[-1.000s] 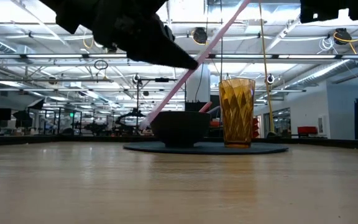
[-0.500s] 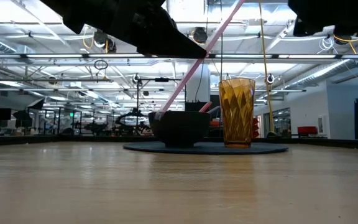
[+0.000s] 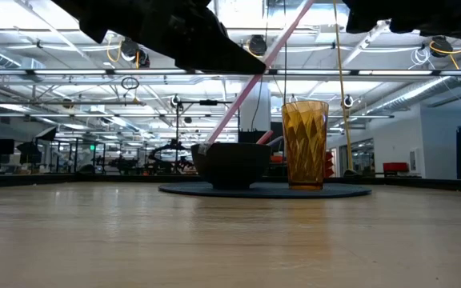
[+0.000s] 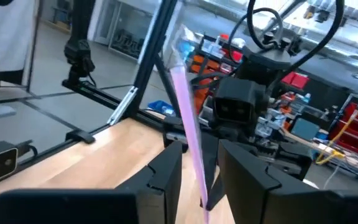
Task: Pick & Place Utensil
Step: Put the straw into the cup
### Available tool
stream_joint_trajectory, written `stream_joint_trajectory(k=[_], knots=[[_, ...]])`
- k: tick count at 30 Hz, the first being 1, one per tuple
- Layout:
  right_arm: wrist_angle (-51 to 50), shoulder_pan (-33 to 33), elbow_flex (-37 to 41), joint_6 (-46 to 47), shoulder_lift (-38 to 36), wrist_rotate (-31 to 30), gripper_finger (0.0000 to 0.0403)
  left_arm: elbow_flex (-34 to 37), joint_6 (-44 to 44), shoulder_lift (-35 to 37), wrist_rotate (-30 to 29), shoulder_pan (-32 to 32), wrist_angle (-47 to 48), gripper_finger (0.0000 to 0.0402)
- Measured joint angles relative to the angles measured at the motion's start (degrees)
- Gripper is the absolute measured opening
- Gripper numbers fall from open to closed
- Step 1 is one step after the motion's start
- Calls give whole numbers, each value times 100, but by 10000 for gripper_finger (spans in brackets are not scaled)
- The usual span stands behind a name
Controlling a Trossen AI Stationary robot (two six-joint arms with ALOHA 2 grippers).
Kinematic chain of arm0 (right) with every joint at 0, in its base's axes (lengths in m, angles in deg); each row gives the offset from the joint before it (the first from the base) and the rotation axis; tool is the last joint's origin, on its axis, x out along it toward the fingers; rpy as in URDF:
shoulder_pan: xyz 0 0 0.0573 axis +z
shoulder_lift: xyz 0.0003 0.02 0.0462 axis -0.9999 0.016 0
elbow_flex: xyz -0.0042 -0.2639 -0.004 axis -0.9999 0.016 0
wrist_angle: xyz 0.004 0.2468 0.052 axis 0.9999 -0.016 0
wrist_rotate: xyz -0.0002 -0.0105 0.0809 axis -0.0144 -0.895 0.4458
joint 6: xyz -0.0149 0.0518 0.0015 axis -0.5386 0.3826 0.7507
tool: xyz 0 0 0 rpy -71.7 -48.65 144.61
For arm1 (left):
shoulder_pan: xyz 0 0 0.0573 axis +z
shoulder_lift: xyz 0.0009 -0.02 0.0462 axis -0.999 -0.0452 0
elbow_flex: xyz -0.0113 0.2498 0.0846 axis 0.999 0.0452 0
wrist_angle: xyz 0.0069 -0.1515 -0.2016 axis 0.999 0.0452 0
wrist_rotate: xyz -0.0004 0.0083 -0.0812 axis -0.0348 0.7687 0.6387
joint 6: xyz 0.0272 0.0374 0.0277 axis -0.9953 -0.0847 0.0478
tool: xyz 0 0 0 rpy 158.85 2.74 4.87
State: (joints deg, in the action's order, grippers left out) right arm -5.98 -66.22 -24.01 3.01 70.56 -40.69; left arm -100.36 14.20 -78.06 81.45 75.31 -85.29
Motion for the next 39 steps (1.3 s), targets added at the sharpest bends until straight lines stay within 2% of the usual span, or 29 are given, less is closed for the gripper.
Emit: stream_joint_trajectory(k=[4, 11, 17, 22, 28, 31, 34, 39], knots=[[56, -157, -114, 7, 189, 336, 103, 0, -25, 0, 0, 4, -30, 4], [81, -299, -432, 37, 604, 350, 103, 0, -23, 0, -2, 13, -41, 19], [80, -302, -598, -59, 760, 346, 99, 2, -45, 0, -2, 13, -13, 4], [75, -302, -608, -61, 760, 348, 73, 2, -43, 0, -4, 13, -2, 18], [56, -300, -608, -91, 760, 348, 30, 2, -102, 0, -4, 13, -5, 4], [61, -300, -608, -107, 760, 348, 10, 2, -106, 0, -4, 13, -4, 11], [56, -299, -606, -137, 760, 350, 4, 2, -108, 0, -7, 13, -9, 19], [58, -298, -606, -162, 760, 350, 2, 2, -111, 0, -7, 13, -12, 9]])
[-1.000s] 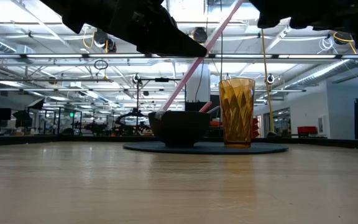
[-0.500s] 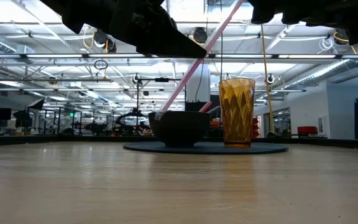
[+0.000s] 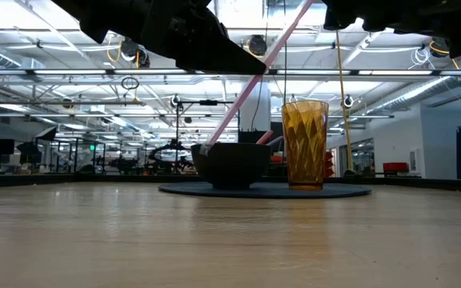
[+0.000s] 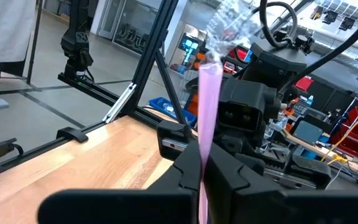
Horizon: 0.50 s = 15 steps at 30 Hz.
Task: Pick & Place Utensil
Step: Put the straw into the cup
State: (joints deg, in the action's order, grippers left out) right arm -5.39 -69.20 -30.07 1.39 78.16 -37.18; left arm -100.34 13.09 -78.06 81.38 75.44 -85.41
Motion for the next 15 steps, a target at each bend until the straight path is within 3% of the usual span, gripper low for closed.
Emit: stream_joint_trajectory(k=[6, 15], knots=[[0, 0, 2, -25, 0, 0, 1, 0, -83, 0, 23, 0, 2, 25], [-2, 0, 4, -30, 0, -3, 1, 0, -12, 0, 48, -2, -5, 129]])
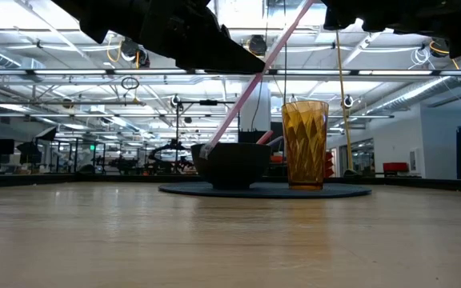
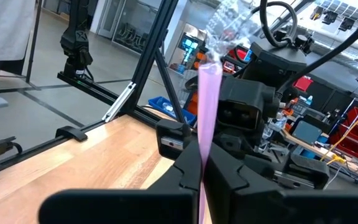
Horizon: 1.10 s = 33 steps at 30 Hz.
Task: Pick & Place Utensil
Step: Put the straw into the cup
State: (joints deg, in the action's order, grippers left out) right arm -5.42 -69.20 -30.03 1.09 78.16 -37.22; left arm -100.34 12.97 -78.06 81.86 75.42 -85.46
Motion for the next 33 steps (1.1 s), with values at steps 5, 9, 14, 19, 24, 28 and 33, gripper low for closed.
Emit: stream_joint_trajectory(k=[5, 9, 14, 19, 24, 28, 33], knots=[[-26, 0, 0, 0, 0, -24, 0, 1, 6, 81, -185, -27, 159, 174], [-87, 0, 4, -64, -58, -197, 0, -2, 151, 445, -488, -69, 853, 194], [-414, -2, 7, -85, -445, -349, 0, 10, 749, 1035, -612, -183, 2199, 199], [-682, -2, 7, -167, -980, -378, 0, 41, 1467, 1291, -710, -392, 3676, 200], [-1012, -33, 4, -353, -1551, -781, 0, 108, 1909, 1314, -948, -634, 4237, 200], [-1165, -67, 4, -549, -1996, -998, 0, 228, 1940, 1325, -948, -768, 4224, 200], [-1277, -79, 4, -854, -2548, -1628, 0, 254, 1969, 1325, -953, -807, 4157, 200]])
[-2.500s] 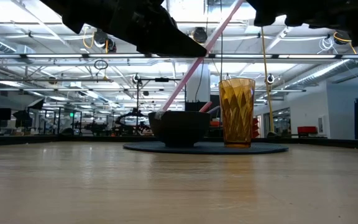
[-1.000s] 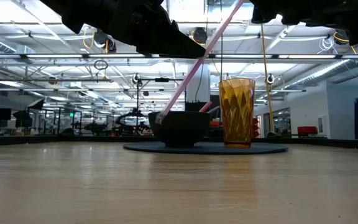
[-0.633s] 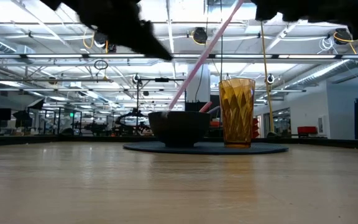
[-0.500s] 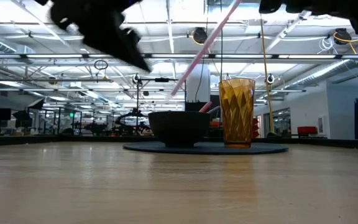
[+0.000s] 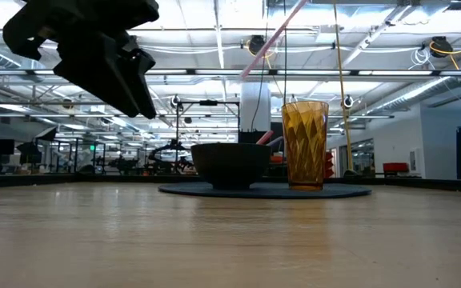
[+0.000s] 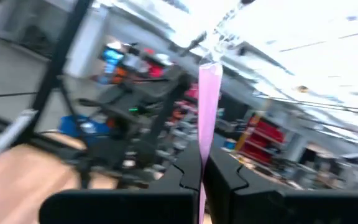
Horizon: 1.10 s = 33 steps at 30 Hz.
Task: Pick & Place Utensil
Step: Put the straw into the cup
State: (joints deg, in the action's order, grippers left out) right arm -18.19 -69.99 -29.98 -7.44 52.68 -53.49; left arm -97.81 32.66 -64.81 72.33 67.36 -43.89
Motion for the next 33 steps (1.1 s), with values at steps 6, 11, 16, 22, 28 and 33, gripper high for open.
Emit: stream_joint_trajectory(k=[6, 11, 16, 22, 28, 33], knots=[[-79, 0, 0, -287, -515, -959, 0, 0, -24, 0, 0, 2, -67, 200], [-139, 0, 0, -408, -728, -1894, 0, 0, -59, 0, 0, 4, -126, 200], [-426, 0, 0, -296, -839, -2412, 0, 0, -172, 0, 0, 4, -244, 200], [-913, 30, -117, 129, -897, -2510, 0, 0, -188, 0, 0, 11, -264, 200], [-1620, 276, -419, 382, -896, -2781, 0, 0, -188, -2, 0, 11, -262, 200], [-1828, 502, -622, 366, -896, -3240, 0, 0, -186, -2, 0, 11, -262, 200]])
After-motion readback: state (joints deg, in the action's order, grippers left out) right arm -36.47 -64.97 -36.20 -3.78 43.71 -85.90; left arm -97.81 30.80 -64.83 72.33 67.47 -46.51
